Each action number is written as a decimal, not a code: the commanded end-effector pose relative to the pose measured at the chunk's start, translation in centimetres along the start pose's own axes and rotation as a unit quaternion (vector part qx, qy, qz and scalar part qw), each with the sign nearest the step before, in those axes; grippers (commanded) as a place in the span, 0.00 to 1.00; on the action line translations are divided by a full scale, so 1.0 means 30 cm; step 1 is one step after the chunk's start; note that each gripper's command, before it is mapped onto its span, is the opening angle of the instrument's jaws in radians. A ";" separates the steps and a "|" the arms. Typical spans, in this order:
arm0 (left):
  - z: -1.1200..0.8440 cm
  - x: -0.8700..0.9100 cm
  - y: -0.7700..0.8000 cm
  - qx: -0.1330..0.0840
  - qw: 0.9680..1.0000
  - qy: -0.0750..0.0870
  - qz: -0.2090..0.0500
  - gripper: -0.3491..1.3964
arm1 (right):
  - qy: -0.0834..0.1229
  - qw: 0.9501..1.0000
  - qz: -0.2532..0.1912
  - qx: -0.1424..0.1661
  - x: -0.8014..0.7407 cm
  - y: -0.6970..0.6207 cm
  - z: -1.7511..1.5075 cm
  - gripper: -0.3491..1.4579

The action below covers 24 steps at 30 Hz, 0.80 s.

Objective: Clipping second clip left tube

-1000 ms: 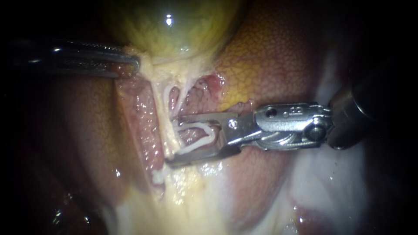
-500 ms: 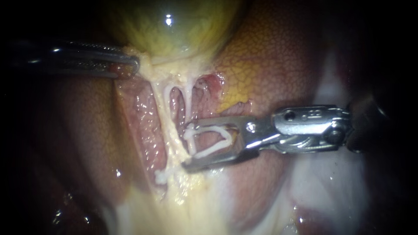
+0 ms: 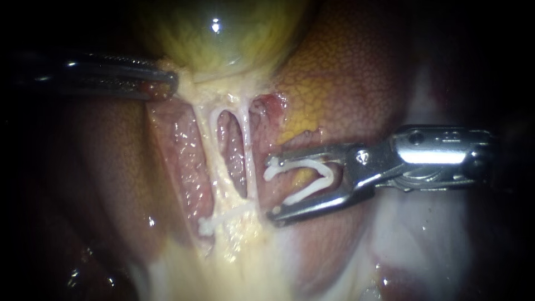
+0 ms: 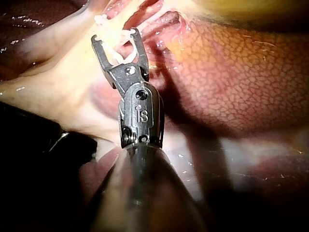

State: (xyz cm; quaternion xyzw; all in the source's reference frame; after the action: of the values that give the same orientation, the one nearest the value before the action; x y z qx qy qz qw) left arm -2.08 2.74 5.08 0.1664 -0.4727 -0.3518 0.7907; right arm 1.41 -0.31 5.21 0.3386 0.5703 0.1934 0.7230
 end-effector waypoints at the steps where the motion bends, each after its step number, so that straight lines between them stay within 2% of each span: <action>1: 0.0000 0.0000 0.0000 0.000 1.000 0.000 0.000 0.00 | 0.003 1.000 0.005 0.005 -0.0004 0.0002 0.001 0.46; 9: 0.0000 0.0000 0.0000 0.000 1.000 0.000 0.000 0.00 | 0.005 0.999 0.011 0.032 -0.0024 0.0037 0.007 0.46; 24: 0.0001 0.0002 -0.0001 0.000 1.000 0.000 0.000 0.00 | 0.002 1.000 0.009 0.023 -0.0150 0.0155 0.015 0.46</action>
State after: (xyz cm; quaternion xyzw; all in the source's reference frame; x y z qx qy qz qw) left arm -2.08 2.74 5.08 0.1666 -0.4728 -0.3516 0.7906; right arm 1.76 -0.40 5.93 0.3595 0.5733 0.1872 0.7121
